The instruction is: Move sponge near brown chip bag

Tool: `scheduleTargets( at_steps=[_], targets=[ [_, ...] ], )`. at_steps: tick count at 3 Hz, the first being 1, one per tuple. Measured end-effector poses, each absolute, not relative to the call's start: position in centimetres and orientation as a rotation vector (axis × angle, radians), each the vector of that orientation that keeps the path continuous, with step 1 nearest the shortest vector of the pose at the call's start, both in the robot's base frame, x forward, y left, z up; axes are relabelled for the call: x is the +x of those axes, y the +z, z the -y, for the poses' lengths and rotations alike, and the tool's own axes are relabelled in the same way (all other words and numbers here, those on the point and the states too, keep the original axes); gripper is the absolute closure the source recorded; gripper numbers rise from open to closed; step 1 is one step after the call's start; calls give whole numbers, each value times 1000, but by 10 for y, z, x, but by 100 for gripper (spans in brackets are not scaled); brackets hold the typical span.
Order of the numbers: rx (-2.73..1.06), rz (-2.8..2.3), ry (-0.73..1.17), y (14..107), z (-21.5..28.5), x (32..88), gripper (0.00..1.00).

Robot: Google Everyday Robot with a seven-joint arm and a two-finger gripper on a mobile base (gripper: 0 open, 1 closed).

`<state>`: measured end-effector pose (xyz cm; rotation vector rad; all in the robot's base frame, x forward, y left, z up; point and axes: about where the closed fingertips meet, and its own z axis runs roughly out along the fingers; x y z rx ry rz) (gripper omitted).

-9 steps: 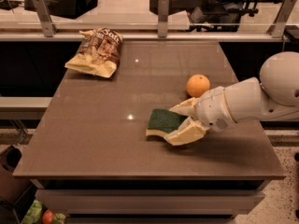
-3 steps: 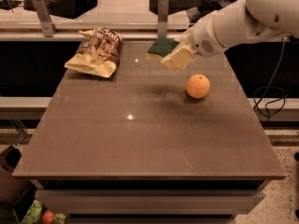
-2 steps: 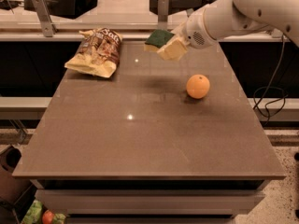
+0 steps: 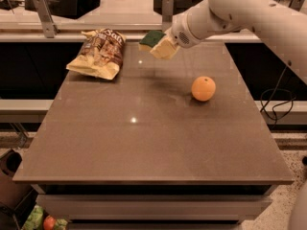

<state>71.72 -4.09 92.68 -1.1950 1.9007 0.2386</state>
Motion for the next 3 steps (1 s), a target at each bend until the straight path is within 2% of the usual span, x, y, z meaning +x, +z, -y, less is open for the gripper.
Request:
scheduleTargets(
  at_steps=[3],
  targets=[
    [-1273,-2001,284,847,-17,749,100]
  ],
)
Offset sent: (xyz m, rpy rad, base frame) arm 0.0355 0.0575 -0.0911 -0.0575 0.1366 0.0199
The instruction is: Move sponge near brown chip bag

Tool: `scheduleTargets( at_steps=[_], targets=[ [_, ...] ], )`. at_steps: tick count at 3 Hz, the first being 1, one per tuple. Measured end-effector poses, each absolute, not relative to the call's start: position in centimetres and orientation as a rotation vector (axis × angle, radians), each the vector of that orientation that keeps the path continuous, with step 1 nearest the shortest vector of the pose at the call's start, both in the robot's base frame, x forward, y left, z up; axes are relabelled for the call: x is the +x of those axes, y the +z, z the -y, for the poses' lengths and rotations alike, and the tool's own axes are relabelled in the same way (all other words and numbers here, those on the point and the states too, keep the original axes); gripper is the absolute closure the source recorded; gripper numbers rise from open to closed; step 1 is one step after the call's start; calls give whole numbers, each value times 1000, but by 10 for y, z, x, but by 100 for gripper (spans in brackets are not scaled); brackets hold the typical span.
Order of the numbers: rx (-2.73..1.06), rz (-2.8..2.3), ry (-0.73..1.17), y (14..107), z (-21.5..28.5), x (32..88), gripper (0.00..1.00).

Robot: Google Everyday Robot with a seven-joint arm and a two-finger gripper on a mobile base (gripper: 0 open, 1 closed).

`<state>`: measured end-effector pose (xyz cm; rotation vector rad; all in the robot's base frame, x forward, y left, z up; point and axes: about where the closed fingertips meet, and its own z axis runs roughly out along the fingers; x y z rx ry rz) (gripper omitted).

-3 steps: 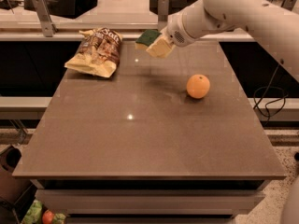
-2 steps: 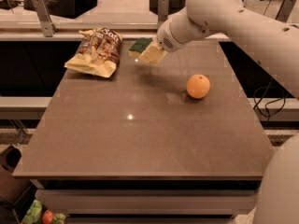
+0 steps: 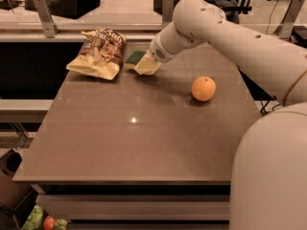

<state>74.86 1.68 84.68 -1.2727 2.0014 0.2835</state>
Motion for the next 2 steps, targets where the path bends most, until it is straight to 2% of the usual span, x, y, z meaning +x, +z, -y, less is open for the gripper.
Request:
scheduleTargets(
  at_steps=[1,2],
  targets=[
    [-1292,-2011,324,827,-31,756,100],
    [-1294,-2013,328,826,-32,756,82]
  ],
)
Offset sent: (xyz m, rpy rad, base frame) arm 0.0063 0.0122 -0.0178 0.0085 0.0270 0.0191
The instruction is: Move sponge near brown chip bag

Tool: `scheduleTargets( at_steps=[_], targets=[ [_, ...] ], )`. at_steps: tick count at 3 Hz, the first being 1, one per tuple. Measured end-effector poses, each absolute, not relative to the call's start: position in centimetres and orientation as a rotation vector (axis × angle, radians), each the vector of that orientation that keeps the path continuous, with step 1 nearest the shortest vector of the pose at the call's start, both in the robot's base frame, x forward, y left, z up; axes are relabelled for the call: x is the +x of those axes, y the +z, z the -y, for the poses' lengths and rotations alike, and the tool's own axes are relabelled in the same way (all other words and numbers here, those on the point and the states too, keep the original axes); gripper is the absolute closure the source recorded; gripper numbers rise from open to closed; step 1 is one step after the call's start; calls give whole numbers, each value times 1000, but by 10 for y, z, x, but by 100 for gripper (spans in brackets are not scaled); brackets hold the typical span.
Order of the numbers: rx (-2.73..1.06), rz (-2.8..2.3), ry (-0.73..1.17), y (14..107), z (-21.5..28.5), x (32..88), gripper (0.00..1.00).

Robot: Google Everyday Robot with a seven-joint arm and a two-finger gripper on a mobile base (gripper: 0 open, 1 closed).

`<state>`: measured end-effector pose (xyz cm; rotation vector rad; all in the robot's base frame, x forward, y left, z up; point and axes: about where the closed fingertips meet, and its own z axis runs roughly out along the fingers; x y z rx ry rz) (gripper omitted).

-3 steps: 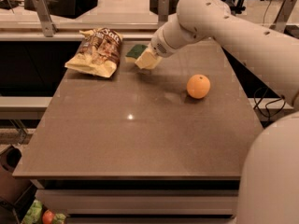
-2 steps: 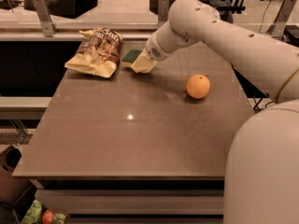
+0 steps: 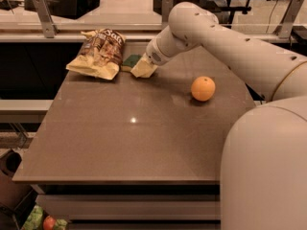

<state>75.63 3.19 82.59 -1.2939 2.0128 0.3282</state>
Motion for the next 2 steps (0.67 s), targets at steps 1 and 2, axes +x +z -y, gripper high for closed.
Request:
scheduleTargets(
  at_steps=[1,2],
  targets=[
    [-1294,-2013,328,826,-32,756,59],
    [-1296,-2013,330,825,-33,756,36]
  ],
)
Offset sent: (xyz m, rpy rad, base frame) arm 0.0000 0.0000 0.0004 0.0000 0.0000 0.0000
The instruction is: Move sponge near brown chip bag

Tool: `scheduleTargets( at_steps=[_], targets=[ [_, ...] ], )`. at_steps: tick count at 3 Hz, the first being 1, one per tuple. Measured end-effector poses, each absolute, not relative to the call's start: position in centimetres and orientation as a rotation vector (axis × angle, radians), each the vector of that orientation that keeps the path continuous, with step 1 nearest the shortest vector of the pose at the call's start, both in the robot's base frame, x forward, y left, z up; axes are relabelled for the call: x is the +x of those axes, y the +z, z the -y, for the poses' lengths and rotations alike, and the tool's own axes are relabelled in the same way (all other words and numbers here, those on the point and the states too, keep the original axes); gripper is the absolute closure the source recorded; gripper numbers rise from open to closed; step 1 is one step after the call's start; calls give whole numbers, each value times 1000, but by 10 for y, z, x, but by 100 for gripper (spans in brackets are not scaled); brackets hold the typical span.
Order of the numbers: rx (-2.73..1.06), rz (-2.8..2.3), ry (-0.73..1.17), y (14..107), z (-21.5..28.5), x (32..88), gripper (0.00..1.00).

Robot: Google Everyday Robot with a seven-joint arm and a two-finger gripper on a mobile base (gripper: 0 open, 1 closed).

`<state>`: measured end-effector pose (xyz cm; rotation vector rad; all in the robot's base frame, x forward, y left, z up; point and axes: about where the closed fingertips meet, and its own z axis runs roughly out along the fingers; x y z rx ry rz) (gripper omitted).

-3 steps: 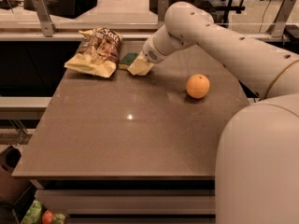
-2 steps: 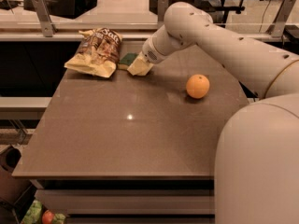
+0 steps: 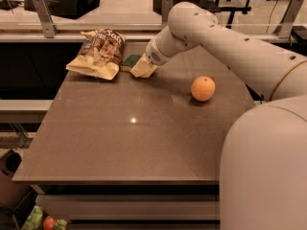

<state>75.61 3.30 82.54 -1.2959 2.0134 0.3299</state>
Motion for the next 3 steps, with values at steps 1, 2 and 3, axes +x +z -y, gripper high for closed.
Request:
scheduleTargets(
  at_steps=[1,2,3],
  targets=[
    [-1296,-2013,330,826,-33,756,13],
    [-1297,-2014,331,826,-33,756,0],
    [-1297,-2014,331,826,-33,756,0]
  ],
)
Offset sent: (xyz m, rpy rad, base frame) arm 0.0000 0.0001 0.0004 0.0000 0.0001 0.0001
